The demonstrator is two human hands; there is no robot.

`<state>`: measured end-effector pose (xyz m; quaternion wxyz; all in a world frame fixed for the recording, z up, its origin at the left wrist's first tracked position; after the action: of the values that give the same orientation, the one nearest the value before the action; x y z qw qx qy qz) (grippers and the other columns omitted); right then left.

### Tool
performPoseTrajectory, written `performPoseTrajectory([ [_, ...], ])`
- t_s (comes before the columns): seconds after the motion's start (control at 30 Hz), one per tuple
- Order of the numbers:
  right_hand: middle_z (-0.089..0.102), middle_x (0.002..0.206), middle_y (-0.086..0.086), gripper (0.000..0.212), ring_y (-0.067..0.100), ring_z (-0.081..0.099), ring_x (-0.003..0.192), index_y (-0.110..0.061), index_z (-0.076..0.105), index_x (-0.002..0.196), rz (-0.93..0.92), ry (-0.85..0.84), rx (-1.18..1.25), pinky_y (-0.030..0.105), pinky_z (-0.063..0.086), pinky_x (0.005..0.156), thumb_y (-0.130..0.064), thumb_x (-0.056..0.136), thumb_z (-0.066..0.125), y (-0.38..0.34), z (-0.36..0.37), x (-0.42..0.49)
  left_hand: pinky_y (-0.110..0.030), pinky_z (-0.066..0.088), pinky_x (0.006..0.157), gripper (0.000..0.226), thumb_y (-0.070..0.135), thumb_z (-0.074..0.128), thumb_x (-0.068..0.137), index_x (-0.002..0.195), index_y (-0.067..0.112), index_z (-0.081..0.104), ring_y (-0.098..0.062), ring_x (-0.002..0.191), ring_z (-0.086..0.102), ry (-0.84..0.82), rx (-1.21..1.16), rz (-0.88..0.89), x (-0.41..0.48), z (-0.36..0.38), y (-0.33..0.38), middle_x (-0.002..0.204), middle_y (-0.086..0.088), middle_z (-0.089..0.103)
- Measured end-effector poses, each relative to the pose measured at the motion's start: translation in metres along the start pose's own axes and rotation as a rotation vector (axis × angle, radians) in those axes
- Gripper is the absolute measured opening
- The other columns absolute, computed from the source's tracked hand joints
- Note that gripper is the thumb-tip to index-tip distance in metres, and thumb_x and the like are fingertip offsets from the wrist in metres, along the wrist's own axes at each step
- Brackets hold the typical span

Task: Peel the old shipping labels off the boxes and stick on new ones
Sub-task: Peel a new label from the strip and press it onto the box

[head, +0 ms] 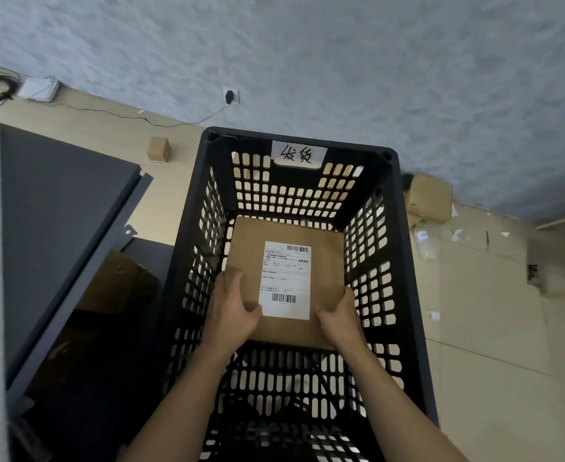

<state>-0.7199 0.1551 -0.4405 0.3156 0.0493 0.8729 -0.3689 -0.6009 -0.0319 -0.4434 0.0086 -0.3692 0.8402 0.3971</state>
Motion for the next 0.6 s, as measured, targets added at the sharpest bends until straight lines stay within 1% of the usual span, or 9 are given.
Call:
performPoseTrajectory([
  [0.13,0.051,0.142,0.006,0.076,0.026,0.053,0.127,-0.016,0.024,0.150,0.013,-0.009,-0.046,0.041,0.044,0.106,-0.020,0.089,0.068,0.004,0.001,0.002,-0.046,0.040,0.110,0.074,0.025,0.076,0.081,0.142,0.020,0.035,-0.027,0.134,0.039,-0.059,-0.005,-0.061,-0.002,0.011,-0.009,0.148,-0.008,0.031],
  [0.27,0.053,0.139,0.006,0.071,0.026,0.054,0.124,-0.014,0.027,0.147,0.024,-0.024,-0.057,0.038,0.045,0.103,-0.018,0.089,0.067,0.009,0.001,0.001,-0.050,0.033,0.114,0.079,0.025,0.076,0.083,0.146,0.021,0.029,-0.031,0.145,0.026,-0.104,0.007,-0.112,-0.005,0.021,-0.015,0.158,-0.013,0.018],
  [0.33,0.054,0.138,0.005,0.071,0.026,0.054,0.124,-0.014,0.028,0.147,0.030,-0.028,-0.056,0.037,0.044,0.101,-0.018,0.088,0.068,0.011,0.003,0.000,-0.050,0.032,0.116,0.080,0.024,0.076,0.083,0.147,0.021,0.028,-0.032,0.146,0.023,-0.115,0.020,-0.129,-0.005,0.024,-0.017,0.159,-0.013,0.014],
  [0.47,0.051,0.140,0.007,0.069,0.026,0.052,0.127,-0.014,0.028,0.146,0.036,-0.034,-0.070,0.038,0.042,0.105,-0.014,0.089,0.067,0.013,0.005,0.000,-0.050,0.034,0.114,0.079,0.022,0.076,0.083,0.145,0.023,0.027,-0.034,0.144,0.026,-0.123,0.035,-0.141,-0.004,0.025,-0.016,0.158,-0.013,0.011],
  [0.53,0.051,0.140,0.006,0.066,0.026,0.052,0.127,-0.014,0.031,0.146,0.015,-0.026,-0.097,0.039,0.043,0.105,-0.016,0.089,0.066,0.011,0.004,0.000,-0.050,0.034,0.114,0.077,0.025,0.074,0.084,0.145,0.023,0.026,-0.033,0.144,0.025,-0.132,0.074,-0.143,-0.006,0.025,-0.013,0.158,-0.013,0.011],
  [0.6,0.050,0.142,0.006,0.068,0.026,0.051,0.128,-0.014,0.030,0.149,-0.021,-0.014,-0.130,0.039,0.044,0.105,-0.021,0.091,0.065,0.006,0.002,-0.003,-0.051,0.033,0.114,0.074,0.031,0.070,0.087,0.146,0.022,0.026,-0.035,0.145,0.022,-0.134,0.119,-0.141,-0.009,0.022,-0.007,0.159,-0.014,0.010],
])
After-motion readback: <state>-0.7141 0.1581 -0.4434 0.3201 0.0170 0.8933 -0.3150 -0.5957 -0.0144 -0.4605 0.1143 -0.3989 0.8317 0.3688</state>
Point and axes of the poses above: each hand's wrist, its own x-axis towards the middle knuckle, its own z-axis out of the palm, y = z × x, the point moved 3 cm from there along x, towards the middle knuckle
